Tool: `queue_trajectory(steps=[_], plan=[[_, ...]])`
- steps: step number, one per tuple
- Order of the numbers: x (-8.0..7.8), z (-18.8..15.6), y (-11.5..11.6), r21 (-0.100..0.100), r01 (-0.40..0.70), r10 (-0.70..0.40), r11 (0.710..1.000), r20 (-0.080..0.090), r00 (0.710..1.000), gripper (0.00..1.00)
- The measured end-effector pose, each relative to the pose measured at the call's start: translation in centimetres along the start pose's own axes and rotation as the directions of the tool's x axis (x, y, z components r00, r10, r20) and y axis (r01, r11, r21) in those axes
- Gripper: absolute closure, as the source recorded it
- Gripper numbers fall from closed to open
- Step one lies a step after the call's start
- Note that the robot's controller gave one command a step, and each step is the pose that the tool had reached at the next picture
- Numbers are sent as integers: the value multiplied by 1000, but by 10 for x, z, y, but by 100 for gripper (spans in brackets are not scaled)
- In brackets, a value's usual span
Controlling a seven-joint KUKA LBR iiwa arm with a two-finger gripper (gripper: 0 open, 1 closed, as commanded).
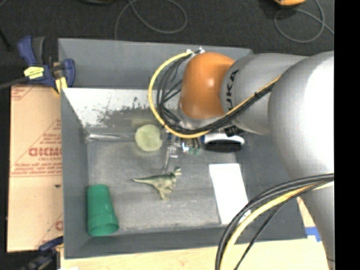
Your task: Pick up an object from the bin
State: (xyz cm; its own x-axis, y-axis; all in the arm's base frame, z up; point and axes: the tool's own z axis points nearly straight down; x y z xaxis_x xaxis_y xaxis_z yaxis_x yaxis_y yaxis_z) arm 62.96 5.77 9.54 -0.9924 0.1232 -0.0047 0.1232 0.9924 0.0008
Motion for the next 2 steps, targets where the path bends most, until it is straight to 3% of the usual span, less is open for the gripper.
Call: queue_trajectory(steps=[1,2], plan=[[17,12,3,-2,-15,15,1000,4,1000,0],[36,1,-10,1,118,-118,993,-5,993,0]])
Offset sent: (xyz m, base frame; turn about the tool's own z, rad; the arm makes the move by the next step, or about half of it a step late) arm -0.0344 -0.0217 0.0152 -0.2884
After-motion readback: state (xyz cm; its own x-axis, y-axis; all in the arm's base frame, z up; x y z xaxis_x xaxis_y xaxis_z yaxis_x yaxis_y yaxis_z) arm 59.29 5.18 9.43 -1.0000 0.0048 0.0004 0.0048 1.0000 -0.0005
